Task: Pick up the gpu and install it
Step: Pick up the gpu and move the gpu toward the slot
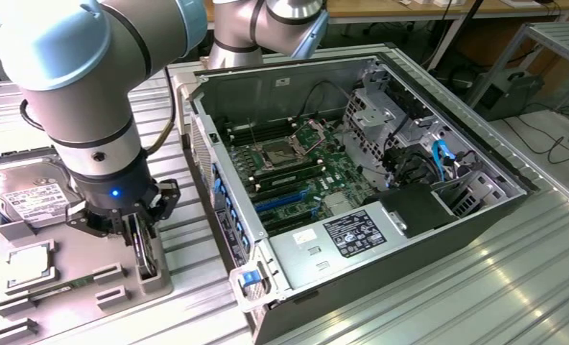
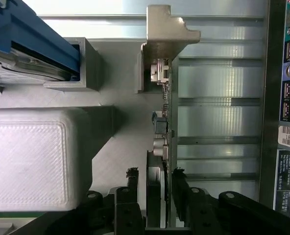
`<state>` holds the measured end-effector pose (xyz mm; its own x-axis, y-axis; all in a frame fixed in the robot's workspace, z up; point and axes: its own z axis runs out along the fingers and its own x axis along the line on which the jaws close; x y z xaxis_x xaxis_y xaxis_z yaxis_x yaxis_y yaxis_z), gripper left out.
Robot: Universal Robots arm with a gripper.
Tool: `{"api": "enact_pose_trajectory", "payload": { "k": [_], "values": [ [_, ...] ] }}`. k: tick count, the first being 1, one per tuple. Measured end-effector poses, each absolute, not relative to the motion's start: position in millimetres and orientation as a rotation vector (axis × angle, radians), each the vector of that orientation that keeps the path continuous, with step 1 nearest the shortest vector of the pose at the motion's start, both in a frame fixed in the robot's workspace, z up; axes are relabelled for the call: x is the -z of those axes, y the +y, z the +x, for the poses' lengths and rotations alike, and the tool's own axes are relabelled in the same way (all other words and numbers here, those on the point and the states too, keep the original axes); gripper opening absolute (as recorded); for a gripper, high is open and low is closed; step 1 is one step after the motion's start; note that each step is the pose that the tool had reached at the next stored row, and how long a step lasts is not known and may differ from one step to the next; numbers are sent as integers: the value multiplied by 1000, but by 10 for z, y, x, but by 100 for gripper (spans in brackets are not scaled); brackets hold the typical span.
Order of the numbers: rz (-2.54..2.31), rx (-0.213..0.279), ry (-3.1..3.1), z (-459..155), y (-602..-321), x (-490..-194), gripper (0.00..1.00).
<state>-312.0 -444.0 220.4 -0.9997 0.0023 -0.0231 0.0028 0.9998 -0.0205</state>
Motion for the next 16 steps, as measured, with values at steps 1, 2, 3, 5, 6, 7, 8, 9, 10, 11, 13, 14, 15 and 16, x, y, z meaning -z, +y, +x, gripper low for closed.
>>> {"api": "enact_pose_trajectory", "payload": {
  "k": [1,2,3,5,6,7,8,9,10,11,13,14,15,16],
  "values": [
    [4,32,3118,-3120,-4440,-2204,38],
    [4,32,3118,-3119,-4440,-2203,38],
    [4,32,3118,-3116,-4440,-2201,38],
    [4,32,3118,-3115,-4440,-2200,38],
    [4,32,3118,-3114,-4440,-2200,37],
    [4,32,3118,-3111,-4440,-2199,37],
    [4,32,3118,-3107,-4440,-2197,29],
    [4,32,3118,-3103,-4440,-2196,29],
    [4,32,3118,-3101,-4440,-2195,29],
    [4,32,3118,-3100,-4440,-2194,29],
    [4,32,3119,-3099,-4440,-2193,28],
    [4,32,3119,-3098,-4440,-2193,28],
    [4,32,3118,-3098,-4440,-2192,28],
    [4,32,3118,-3098,-4440,-2192,28]
  ]
}}
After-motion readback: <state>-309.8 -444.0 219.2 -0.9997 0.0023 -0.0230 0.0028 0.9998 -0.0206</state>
